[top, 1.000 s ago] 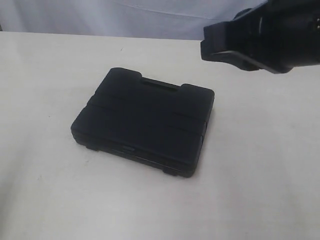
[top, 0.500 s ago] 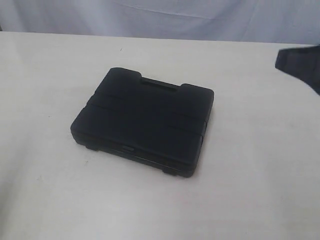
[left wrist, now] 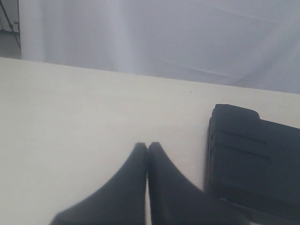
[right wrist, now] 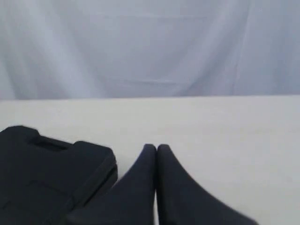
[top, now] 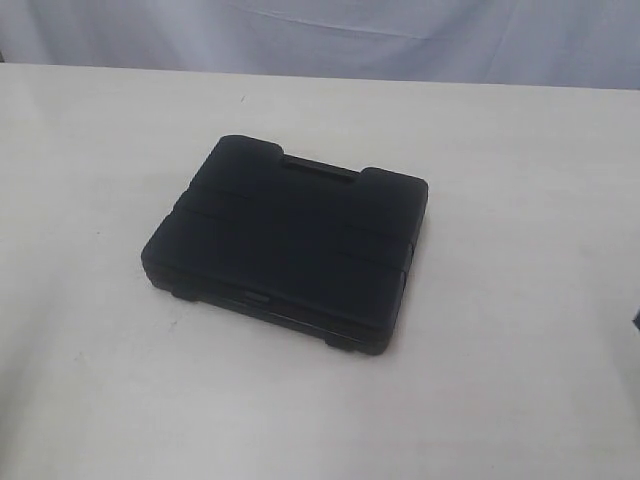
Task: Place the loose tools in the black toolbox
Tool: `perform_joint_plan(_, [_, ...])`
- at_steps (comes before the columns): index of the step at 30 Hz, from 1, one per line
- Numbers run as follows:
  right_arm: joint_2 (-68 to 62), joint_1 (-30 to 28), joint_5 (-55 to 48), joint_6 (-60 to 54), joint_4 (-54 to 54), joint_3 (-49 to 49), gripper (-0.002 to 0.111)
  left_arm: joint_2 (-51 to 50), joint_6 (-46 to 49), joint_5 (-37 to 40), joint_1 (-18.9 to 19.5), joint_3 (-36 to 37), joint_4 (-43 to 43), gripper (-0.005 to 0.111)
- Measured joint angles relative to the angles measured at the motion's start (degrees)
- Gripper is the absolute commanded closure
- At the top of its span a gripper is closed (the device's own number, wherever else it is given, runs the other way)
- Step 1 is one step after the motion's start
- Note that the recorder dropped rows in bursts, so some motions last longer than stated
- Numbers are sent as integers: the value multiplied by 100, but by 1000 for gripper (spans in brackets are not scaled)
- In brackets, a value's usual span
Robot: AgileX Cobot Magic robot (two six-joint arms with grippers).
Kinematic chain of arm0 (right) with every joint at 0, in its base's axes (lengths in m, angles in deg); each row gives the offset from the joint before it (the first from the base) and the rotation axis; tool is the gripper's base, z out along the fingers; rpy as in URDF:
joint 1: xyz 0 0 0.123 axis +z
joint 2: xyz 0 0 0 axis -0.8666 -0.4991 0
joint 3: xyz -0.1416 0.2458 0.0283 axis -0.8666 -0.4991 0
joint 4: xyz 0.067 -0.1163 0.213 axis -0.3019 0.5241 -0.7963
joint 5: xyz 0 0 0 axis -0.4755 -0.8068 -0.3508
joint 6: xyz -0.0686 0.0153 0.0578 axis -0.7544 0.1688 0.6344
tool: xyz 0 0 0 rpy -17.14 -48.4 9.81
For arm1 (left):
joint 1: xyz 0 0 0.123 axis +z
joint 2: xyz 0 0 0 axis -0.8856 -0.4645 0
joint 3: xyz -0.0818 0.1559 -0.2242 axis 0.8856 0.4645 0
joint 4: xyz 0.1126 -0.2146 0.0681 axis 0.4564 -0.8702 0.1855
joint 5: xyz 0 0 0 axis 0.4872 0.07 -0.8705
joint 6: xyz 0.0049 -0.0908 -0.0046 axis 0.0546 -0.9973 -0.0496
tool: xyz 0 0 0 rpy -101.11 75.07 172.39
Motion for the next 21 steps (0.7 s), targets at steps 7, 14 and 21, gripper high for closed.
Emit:
perform_joint_plan(7, [1275, -915, -341, -310, 10, -317, 109, 0, 0, 0, 0, 0, 0, 107])
perform_joint_plan(14, [1287, -966, -1856, 3089, 3779, -326, 109, 0, 0, 0, 0, 0, 0, 107])
perform_joint_plan(21, [1287, -966, -1990, 3411, 3945, -326, 109, 0, 0, 0, 0, 0, 0, 107])
